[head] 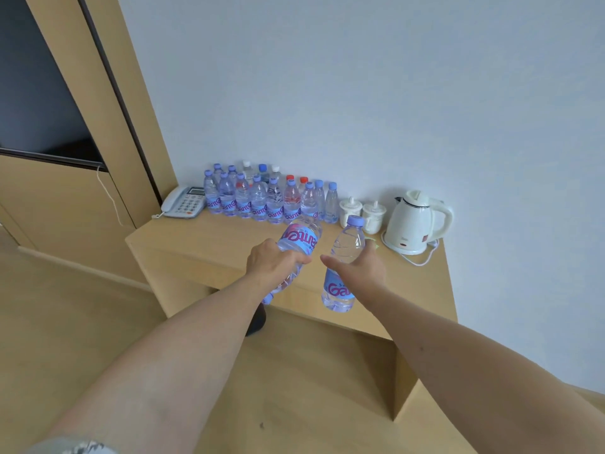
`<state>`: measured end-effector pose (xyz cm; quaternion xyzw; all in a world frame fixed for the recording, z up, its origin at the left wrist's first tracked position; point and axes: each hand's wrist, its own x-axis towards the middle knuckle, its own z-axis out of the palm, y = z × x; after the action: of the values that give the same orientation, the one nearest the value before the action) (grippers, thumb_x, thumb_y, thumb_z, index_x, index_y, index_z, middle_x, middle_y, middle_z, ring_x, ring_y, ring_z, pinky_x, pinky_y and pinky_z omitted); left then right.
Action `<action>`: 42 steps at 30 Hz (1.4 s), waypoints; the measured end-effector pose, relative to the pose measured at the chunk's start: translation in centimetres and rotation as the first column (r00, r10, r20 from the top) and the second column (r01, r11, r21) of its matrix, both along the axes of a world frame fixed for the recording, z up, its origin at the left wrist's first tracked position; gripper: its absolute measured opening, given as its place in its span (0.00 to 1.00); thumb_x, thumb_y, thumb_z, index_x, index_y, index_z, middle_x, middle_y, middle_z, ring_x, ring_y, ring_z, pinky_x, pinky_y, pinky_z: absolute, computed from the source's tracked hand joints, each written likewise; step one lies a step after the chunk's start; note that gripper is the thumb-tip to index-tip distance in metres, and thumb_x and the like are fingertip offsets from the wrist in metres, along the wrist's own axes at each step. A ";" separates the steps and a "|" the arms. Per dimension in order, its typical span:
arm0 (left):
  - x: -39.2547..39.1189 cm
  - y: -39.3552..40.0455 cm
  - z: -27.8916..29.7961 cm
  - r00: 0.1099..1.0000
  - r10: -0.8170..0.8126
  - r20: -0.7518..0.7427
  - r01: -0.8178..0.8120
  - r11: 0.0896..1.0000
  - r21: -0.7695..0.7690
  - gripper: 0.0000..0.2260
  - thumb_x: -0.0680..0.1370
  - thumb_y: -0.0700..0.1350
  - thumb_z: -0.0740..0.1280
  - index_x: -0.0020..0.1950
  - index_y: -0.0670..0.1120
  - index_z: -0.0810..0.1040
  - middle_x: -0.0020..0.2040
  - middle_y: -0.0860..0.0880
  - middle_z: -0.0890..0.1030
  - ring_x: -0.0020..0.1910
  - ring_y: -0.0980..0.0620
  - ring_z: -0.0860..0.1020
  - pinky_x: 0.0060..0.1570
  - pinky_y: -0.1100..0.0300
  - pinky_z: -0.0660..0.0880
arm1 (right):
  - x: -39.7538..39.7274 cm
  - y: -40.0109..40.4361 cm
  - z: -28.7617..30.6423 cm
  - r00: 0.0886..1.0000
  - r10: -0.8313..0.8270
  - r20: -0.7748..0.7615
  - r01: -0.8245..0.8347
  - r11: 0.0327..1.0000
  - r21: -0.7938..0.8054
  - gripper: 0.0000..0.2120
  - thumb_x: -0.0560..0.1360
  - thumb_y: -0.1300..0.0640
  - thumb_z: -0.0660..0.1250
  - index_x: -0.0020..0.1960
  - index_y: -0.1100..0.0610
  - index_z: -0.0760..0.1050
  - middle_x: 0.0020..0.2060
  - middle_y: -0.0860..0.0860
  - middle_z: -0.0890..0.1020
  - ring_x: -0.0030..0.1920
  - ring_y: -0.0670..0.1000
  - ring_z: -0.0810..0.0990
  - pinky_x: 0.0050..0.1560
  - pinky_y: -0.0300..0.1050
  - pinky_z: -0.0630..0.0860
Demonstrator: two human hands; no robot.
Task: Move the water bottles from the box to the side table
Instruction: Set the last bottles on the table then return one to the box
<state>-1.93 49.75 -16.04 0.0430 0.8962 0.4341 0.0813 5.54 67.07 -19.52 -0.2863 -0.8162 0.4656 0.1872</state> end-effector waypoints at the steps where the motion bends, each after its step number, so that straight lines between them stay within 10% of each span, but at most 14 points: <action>1: -1.4 0.3 -0.2 1.000 -0.003 0.011 0.003 1.000 -0.012 0.30 0.63 0.62 0.78 0.57 0.47 0.76 0.45 0.52 0.79 0.42 0.53 0.78 0.37 0.58 0.72 | -1.4 0.3 -0.2 1.000 0.002 -0.002 -0.002 1.000 -0.011 0.37 0.64 0.34 0.78 0.61 0.53 0.68 0.48 0.47 0.80 0.52 0.55 0.81 0.55 0.55 0.79; 7: -10.5 2.5 -1.8 0.995 -0.050 0.085 0.058 0.995 -0.086 0.22 0.62 0.61 0.79 0.42 0.50 0.74 0.40 0.53 0.79 0.37 0.55 0.79 0.35 0.59 0.72 | -9.2 2.2 -2.1 0.999 -0.028 0.024 0.030 0.996 -0.090 0.34 0.66 0.34 0.76 0.59 0.53 0.66 0.44 0.43 0.77 0.49 0.53 0.79 0.50 0.51 0.77; 14: -23.2 5.8 -4.4 0.952 -0.263 0.154 0.292 0.931 -0.220 0.29 0.61 0.61 0.81 0.56 0.49 0.80 0.49 0.52 0.81 0.49 0.50 0.81 0.48 0.56 0.78 | -19.6 4.3 -4.7 0.990 -0.131 0.049 0.138 0.974 -0.178 0.34 0.66 0.41 0.78 0.63 0.54 0.67 0.54 0.51 0.80 0.55 0.56 0.80 0.57 0.56 0.78; 25: -39.0 10.6 -5.8 0.692 -0.424 0.585 0.675 0.668 -0.313 0.33 0.69 0.55 0.81 0.67 0.43 0.73 0.56 0.43 0.79 0.47 0.40 0.83 0.35 0.51 0.81 | -31.3 7.9 -6.4 0.924 -0.302 0.234 0.314 0.949 -0.017 0.36 0.64 0.42 0.82 0.59 0.56 0.65 0.47 0.50 0.76 0.49 0.55 0.76 0.48 0.51 0.75; 31: -43.0 12.5 -7.6 0.631 -0.458 0.626 0.753 0.557 -0.350 0.36 0.68 0.58 0.81 0.69 0.43 0.73 0.55 0.46 0.78 0.52 0.43 0.82 0.53 0.48 0.82 | -35.2 10.6 -8.0 0.895 -0.318 0.313 0.343 0.939 -0.025 0.33 0.64 0.42 0.81 0.55 0.55 0.66 0.46 0.50 0.77 0.47 0.55 0.76 0.45 0.50 0.75; 42: -45.7 14.9 -10.3 0.584 -0.376 0.719 0.775 0.521 -0.357 0.23 0.65 0.55 0.83 0.45 0.45 0.75 0.49 0.44 0.81 0.38 0.41 0.83 0.37 0.54 0.80 | -41.7 14.6 -9.7 0.940 -0.258 0.223 0.302 0.933 -0.195 0.24 0.65 0.53 0.81 0.53 0.54 0.72 0.44 0.48 0.78 0.47 0.54 0.79 0.48 0.53 0.78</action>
<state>-47.66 64.68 -26.29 0.1948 0.8460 0.0348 0.4950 -36.14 81.64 -29.18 -0.4635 -0.7227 0.4938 0.1376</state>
